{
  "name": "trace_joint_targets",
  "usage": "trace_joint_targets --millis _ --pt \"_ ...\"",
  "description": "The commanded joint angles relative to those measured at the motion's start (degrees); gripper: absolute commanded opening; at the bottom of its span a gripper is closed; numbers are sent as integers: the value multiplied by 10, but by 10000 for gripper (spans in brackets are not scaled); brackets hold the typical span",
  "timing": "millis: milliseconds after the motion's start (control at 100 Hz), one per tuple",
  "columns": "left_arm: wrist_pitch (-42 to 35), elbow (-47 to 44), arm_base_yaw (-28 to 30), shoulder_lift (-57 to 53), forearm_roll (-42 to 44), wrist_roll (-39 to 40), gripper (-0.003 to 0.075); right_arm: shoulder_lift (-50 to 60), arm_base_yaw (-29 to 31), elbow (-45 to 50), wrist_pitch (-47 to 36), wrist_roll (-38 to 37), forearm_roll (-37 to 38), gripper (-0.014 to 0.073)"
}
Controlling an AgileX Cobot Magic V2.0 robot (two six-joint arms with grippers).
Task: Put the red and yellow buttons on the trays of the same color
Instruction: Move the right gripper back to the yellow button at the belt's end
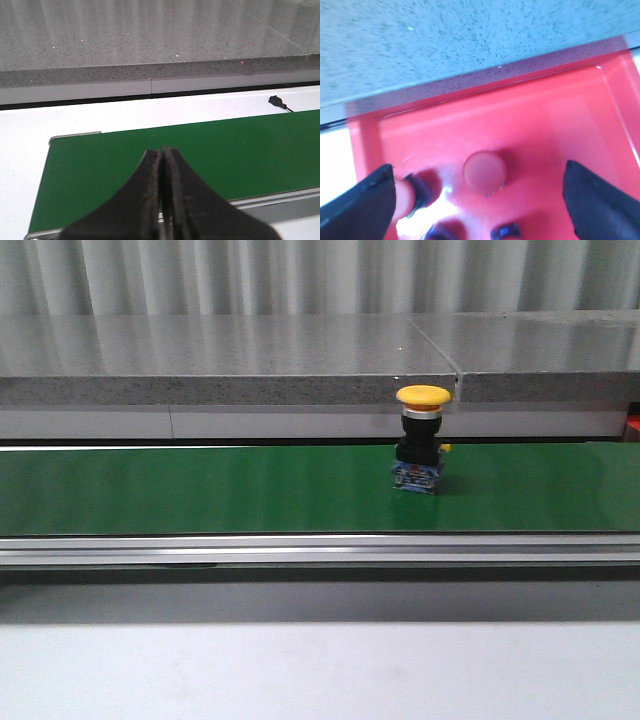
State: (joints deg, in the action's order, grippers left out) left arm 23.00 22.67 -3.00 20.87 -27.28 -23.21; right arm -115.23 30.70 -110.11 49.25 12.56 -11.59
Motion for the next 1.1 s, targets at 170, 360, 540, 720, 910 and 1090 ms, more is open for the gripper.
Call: trace_joint_targets --millis 170,360,540,720,910,1090 --pt "-41 16 -6 2 -14 1 -20 135 -14 63 22 13 -8 664" --pt "-41 16 -6 2 -14 1 -20 229 -27 194 3 30 -8 664" --pt "-41 16 -6 2 -14 1 -20 310 -43 305 -2 30 -25 664" --pt "-41 16 -6 2 -14 1 -20 369 -81 400 10 40 -25 664" --pt "-41 16 -6 2 -14 1 -20 395 -142 471 13 73 -25 664" --pt "-41 16 -6 2 -14 1 -20 393 -207 504 8 98 -25 664"
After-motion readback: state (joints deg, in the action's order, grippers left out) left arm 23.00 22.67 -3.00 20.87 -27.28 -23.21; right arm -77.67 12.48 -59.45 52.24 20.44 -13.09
